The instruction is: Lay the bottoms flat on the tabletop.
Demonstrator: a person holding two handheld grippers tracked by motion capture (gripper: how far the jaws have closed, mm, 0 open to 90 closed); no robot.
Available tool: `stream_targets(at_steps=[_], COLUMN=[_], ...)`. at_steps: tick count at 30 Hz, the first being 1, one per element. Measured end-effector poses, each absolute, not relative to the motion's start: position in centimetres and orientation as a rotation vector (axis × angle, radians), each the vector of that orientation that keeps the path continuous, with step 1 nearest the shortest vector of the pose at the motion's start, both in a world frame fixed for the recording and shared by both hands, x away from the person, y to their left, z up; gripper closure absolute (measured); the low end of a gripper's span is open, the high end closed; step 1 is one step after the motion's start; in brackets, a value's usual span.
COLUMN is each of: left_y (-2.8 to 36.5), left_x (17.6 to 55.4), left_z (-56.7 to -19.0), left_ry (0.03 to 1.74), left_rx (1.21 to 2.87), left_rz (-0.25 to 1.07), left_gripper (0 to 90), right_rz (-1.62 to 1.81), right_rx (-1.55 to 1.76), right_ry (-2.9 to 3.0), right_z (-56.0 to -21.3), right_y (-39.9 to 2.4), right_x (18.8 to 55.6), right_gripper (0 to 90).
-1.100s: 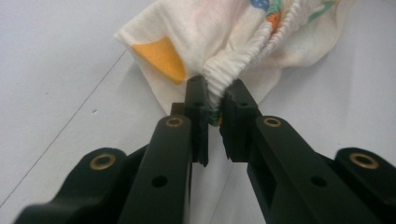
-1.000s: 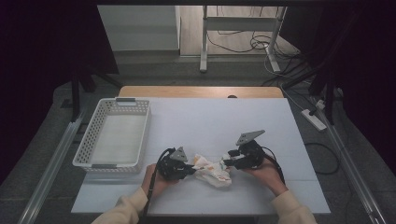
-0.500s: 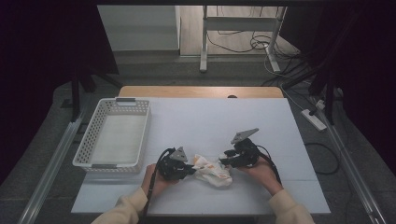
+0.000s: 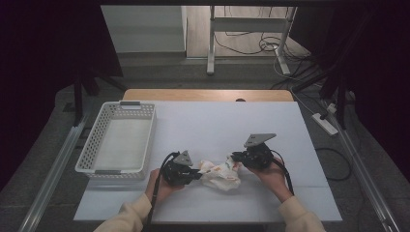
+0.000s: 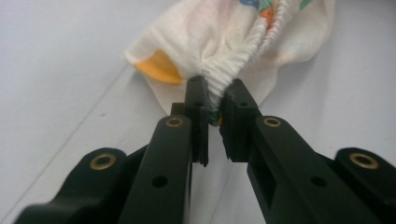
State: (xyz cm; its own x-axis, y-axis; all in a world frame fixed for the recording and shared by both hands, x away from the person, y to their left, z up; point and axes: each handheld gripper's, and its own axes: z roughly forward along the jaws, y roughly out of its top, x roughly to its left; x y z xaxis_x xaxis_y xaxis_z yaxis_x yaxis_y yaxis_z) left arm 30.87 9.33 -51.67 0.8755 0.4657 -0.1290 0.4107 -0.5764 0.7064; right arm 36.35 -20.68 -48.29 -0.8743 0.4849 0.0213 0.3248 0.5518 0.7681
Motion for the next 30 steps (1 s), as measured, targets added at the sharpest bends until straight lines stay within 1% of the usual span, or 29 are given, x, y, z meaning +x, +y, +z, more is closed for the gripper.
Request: stream_targets(at_steps=[6,30], left_y=[10.0,10.4], left_x=[30.9,31.3], left_z=[-50.4,-50.0], left_ry=[0.636,0.67], left_rx=[2.209,2.175], left_rz=[0.096,0.047], left_gripper=[82.0,82.5], right_rz=[1.318,1.365], right_rx=[0.712,0.753], right_ry=[2.515,2.483], right_z=[-47.2,-47.2], right_y=[-21.5,-21.8], right_x=[36.1,36.1], right_gripper=[84.4,84.3])
